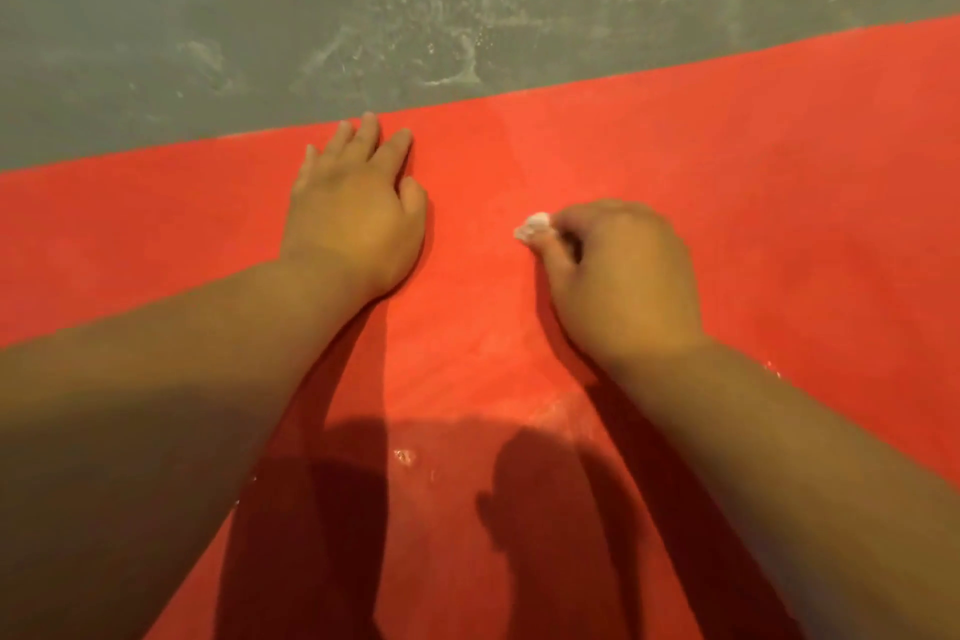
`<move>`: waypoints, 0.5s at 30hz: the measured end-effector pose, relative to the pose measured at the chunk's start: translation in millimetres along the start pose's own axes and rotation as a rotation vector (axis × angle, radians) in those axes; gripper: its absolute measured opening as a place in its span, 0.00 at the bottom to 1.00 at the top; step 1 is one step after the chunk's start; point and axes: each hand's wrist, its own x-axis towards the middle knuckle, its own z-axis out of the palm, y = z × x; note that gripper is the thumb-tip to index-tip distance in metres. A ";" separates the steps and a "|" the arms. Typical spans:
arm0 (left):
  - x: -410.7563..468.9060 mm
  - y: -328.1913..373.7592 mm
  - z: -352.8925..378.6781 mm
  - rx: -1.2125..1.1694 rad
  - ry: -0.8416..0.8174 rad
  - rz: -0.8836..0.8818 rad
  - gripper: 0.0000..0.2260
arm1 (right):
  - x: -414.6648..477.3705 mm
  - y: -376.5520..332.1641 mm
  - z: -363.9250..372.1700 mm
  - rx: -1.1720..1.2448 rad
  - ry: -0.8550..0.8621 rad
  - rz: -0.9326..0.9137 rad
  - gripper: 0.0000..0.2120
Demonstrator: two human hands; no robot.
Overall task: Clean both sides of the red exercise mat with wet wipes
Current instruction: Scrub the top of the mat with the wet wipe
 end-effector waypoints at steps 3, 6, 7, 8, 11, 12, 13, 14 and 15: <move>0.4 2.0 -2.2 0.002 -0.032 -0.015 0.24 | -15.5 -18.3 -0.4 0.085 -0.166 -0.233 0.13; 0.0 4.2 -4.6 0.012 -0.054 -0.017 0.27 | 27.9 38.5 -11.3 -0.059 -0.111 -0.053 0.13; -0.1 4.9 -5.7 0.010 -0.054 -0.017 0.29 | 44.3 61.8 -17.7 -0.093 -0.077 0.100 0.13; -0.3 5.1 -6.2 0.008 -0.055 -0.019 0.29 | 55.4 78.1 -22.5 -0.093 -0.041 0.245 0.13; 1.3 5.5 -6.9 0.001 -0.051 -0.022 0.29 | 51.4 55.9 -11.8 -0.044 0.003 0.259 0.12; 1.3 5.5 -6.6 -0.003 -0.049 -0.022 0.29 | 40.8 30.5 -5.7 0.010 -0.037 0.176 0.11; 0.9 5.6 -5.9 -0.008 -0.039 -0.021 0.29 | 28.2 3.9 -2.3 0.066 -0.089 0.064 0.10; 1.1 5.4 -4.9 -0.012 -0.028 -0.018 0.28 | 14.0 -15.4 1.8 0.113 -0.146 -0.066 0.07; 0.9 5.0 -4.3 -0.014 -0.019 -0.011 0.28 | 5.7 -23.7 2.1 0.149 -0.216 -0.172 0.06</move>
